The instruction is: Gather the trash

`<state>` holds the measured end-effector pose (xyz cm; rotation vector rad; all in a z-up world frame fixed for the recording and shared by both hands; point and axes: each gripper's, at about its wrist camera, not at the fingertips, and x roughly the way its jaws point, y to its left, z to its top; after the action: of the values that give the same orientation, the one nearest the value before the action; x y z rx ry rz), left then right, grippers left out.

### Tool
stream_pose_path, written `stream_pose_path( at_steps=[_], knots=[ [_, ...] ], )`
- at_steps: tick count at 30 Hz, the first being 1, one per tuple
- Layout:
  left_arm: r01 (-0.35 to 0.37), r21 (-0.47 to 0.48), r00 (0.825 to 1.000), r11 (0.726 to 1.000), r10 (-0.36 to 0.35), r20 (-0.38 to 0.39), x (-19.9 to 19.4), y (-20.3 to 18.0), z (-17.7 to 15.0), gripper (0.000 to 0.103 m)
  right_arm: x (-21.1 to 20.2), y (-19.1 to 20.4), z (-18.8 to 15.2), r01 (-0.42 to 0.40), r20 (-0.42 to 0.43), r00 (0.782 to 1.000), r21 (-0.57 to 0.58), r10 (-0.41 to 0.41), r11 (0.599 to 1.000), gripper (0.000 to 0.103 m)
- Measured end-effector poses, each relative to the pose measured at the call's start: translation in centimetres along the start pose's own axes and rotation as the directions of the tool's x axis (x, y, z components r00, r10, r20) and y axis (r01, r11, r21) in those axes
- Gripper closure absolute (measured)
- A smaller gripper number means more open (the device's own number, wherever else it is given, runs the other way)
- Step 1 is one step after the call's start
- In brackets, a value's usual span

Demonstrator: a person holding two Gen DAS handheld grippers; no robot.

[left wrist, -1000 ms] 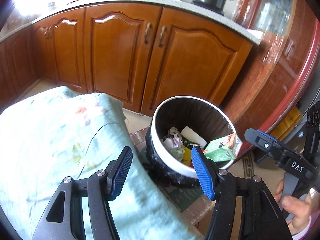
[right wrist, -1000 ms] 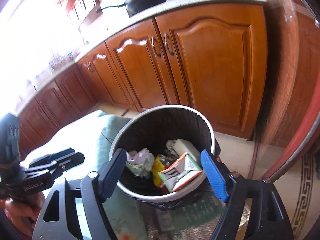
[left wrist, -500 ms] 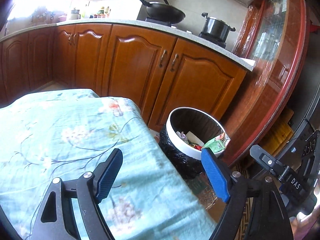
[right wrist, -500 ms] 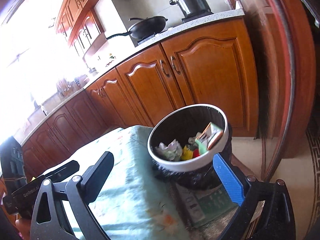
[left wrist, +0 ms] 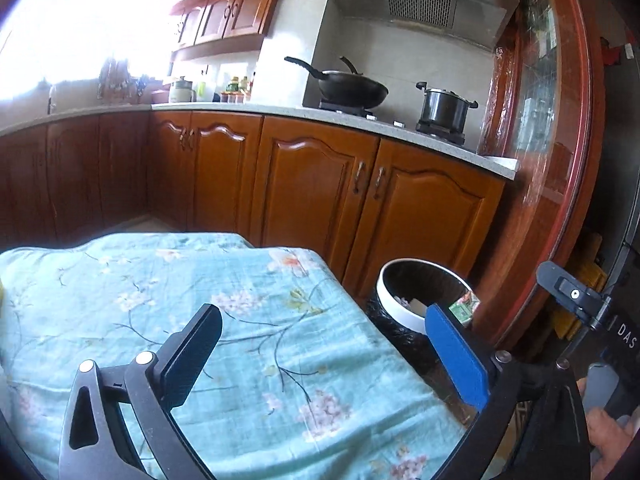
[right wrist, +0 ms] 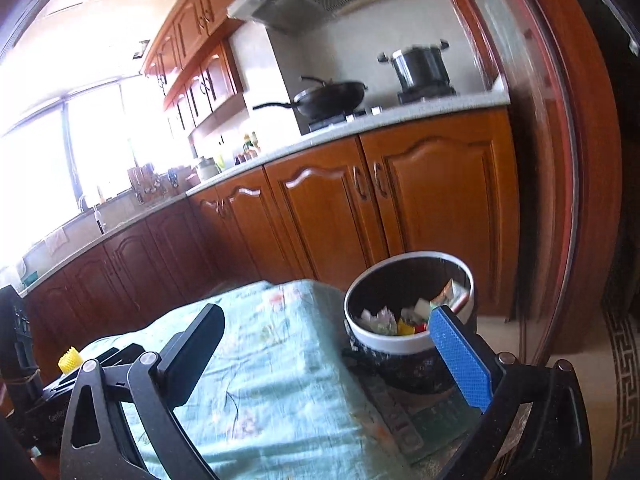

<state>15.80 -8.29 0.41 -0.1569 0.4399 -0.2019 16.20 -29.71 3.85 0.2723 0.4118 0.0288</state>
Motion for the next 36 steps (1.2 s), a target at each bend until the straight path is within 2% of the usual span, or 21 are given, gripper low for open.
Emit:
stream_pose_path(
  at_steps=[3, 10, 17, 36],
  knots=[
    [-0.031, 0.019, 0.999, 0.999, 0.03, 0.016, -0.2, 0.0, -1.0, 0.001, -0.1, 0.9, -0.8, 0.01, 0.039, 0.999, -0.037, -0.008, 0.999, 0.0],
    [-0.112, 0.063, 0.994, 0.992, 0.11, 0.021, 0.2, -0.6, -3.5, 0.001, 1.1, 1.9, -3.4, 0.027, 0.038, 0.999, -0.081, -0.024, 0.996, 0.0],
    [-0.138, 0.091, 0.99, 0.986, 0.136, 0.032, 0.7, -1.2, -3.8, 0.001, 1.6, 2.8, -4.8, 0.03, 0.023, 0.999, -0.13, -0.028, 0.991, 0.0],
    [-0.137, 0.103, 0.989, 0.985, 0.131, 0.066, 0.4, 0.1, -4.2, 0.001, 1.4, 3.2, -5.1, 0.032, 0.032, 0.999, -0.156, -0.027, 0.987, 0.0]
  ],
)
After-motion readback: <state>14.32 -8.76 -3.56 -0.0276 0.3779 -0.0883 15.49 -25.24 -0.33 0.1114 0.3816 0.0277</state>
